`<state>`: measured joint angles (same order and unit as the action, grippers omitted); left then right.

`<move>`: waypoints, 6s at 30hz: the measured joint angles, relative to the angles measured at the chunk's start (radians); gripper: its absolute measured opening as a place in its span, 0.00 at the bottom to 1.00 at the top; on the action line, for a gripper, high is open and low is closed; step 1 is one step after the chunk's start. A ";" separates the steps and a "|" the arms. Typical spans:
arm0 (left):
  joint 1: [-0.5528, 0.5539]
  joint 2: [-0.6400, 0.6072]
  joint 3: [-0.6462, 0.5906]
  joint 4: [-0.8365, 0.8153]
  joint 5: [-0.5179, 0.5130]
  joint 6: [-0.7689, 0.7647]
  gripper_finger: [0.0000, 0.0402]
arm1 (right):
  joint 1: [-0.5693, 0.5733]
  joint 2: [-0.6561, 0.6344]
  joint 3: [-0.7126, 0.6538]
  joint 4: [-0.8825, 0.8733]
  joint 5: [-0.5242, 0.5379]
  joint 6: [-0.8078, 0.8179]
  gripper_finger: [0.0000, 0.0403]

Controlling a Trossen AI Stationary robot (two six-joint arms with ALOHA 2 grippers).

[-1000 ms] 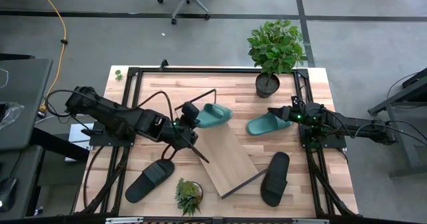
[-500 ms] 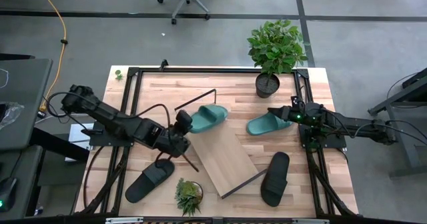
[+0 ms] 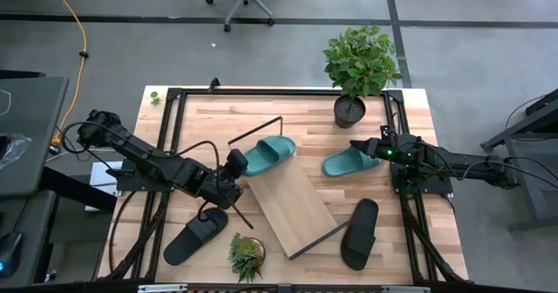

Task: Pick and place slides into the shelf
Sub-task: Put the top green slide on the shelf

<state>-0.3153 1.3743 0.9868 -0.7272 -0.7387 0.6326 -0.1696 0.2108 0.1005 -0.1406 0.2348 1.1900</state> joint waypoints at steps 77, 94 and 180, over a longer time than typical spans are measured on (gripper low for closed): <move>0.034 0.002 0.584 -0.157 -0.004 -0.608 0.24 | -0.001 0.476 0.219 0.409 -0.303 -0.381 0.00; 0.244 0.002 0.587 -0.312 0.371 -0.874 0.08 | -0.139 0.901 0.456 0.393 -0.683 -0.392 0.02; 0.518 -0.113 0.587 -0.458 0.588 -0.532 0.00 | -0.098 1.506 0.737 0.507 -0.535 -0.297 0.25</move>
<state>0.2028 1.2610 1.5738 -1.1851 -0.1509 0.1001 -0.2680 1.7164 0.8375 0.3668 -0.3005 0.8928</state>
